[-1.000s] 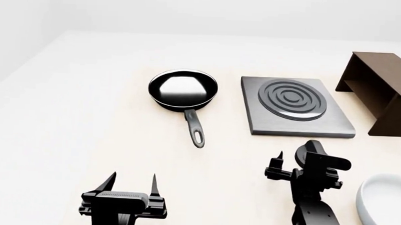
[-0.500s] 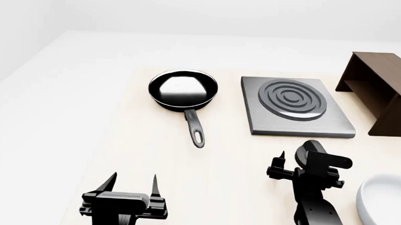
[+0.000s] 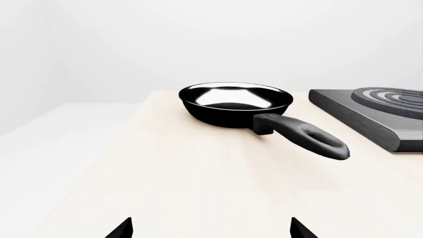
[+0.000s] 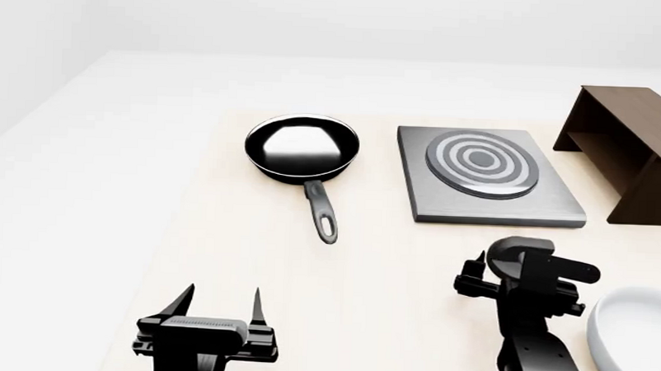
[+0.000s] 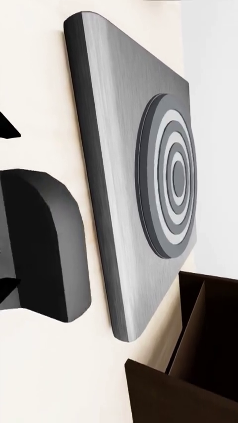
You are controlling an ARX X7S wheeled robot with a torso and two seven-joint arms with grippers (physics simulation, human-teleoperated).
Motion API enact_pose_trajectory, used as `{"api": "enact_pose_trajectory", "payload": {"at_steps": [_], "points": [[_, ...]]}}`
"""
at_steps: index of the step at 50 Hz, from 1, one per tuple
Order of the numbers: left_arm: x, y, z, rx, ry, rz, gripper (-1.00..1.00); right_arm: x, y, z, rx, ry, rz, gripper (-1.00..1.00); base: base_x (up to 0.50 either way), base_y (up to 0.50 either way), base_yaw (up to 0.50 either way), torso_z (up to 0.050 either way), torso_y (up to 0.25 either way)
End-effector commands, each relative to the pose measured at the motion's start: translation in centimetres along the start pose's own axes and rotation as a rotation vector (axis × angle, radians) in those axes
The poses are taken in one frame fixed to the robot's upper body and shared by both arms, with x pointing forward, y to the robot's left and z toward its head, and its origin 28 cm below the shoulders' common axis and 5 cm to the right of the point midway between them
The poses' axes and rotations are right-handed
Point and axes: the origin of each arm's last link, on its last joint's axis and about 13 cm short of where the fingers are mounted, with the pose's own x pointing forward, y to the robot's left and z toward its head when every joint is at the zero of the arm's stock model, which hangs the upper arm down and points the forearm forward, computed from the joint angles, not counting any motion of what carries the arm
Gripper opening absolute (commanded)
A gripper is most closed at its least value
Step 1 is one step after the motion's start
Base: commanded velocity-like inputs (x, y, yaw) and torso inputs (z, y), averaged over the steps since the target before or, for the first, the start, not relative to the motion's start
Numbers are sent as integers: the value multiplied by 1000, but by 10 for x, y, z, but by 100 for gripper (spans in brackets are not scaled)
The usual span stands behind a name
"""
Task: Turn on the stove.
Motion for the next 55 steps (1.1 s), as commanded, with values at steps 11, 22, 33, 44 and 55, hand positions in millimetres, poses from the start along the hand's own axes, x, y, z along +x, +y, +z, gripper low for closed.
{"api": "enact_pose_trajectory", "payload": {"at_steps": [11, 22, 33, 44, 55], "points": [[1, -1, -1, 2, 4, -3, 100, 4, -4, 9, -5, -24, -25, 100, 0, 0, 0, 0, 0], [-2, -2, 4, 3, -6, -6, 100, -43, 7, 28, -49, -165, 20, 100, 0, 0, 0, 0, 0], [-7, -3, 10, 2, -26, -16, 100, -123, 32, 50, -87, -363, 148, 100, 0, 0, 0, 0, 0], [-15, -5, 19, -2, -57, -28, 100, -152, 44, 49, -101, -426, 184, 100, 0, 0, 0, 0, 0], [-22, -6, 26, -8, -88, -38, 100, -164, 47, 50, -81, -453, 203, 100, 0, 0, 0, 0, 0]]}}
